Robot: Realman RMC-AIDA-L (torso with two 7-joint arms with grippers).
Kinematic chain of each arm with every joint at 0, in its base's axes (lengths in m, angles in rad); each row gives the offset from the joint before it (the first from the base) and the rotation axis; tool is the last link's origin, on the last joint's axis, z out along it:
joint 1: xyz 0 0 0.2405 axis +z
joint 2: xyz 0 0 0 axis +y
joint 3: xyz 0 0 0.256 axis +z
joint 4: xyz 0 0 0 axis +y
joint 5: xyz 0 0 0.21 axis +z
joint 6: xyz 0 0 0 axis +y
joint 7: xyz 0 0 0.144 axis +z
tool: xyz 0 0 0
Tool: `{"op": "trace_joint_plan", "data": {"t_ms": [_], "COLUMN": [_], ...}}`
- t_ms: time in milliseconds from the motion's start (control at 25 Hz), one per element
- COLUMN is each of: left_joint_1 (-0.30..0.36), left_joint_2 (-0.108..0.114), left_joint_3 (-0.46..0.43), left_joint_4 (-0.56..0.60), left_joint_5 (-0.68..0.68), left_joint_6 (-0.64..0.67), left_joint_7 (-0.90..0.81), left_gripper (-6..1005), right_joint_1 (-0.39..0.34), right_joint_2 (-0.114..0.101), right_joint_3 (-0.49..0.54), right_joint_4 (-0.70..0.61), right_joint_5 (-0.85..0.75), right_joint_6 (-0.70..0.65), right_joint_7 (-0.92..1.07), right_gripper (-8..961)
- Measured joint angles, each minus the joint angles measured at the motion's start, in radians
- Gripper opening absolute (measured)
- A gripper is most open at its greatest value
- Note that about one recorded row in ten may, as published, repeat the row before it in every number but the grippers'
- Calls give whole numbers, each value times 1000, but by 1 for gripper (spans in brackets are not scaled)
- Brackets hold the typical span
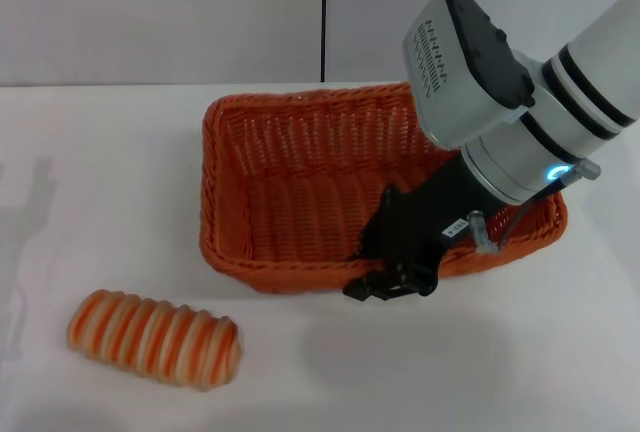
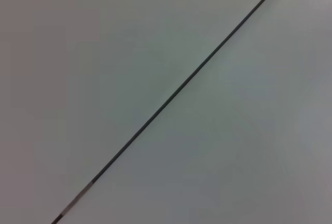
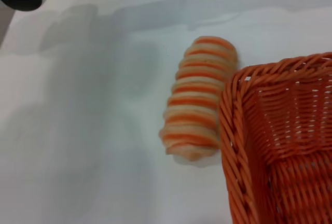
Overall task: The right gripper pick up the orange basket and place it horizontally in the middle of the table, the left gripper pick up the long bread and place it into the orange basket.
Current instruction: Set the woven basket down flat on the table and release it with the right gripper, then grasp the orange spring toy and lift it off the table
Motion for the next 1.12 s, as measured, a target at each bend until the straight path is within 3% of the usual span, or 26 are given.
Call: {"op": "trace_joint_plan", "data": {"t_ms": [440, 640, 720, 800, 840, 920, 1000, 1040, 1080, 1120], "left_joint_1": [-1, 0, 1, 1, 0, -1, -2, -6, -6, -8], "left_joint_2": [-1, 1, 1, 3, 6, 6, 6, 7, 7, 8], "left_joint_3": [4, 9, 14, 34, 53, 61, 72, 94, 94, 107], "left_joint_4": [0, 2, 5, 15, 32, 44, 64, 93, 93, 112], "left_joint_5": [1, 1, 1, 2, 4, 4, 4, 4, 4, 4], "left_joint_6": [-3, -1, 4, 23, 50, 65, 90, 117, 117, 127], "left_joint_7": [-8, -10, -10, -11, -12, -12, -12, -15, -15, -21], "left_gripper": [807, 807, 807, 807, 807, 807, 807, 807, 807, 807], "right_joint_1": [-7, -36, -53, -97, -163, -198, -293, -376, -376, -424], "right_joint_2": [0, -1, -1, -1, -4, -5, -6, -6, -6, -6], "right_joint_3": [9, 51, 71, 115, 177, 206, 282, 353, 353, 393], "right_joint_4": [-11, -74, -99, -157, -227, -255, -304, -308, -308, -296], "right_joint_5": [27, 81, 98, 153, 256, 312, 467, 609, 609, 682], "right_joint_6": [0, -13, -14, -13, -6, -1, 5, 11, 11, 10], "right_joint_7": [37, 14, 6, -11, -39, -58, -122, -197, -197, -237], "right_gripper": [318, 515, 515, 515, 515, 515, 515, 515, 515, 515]}}
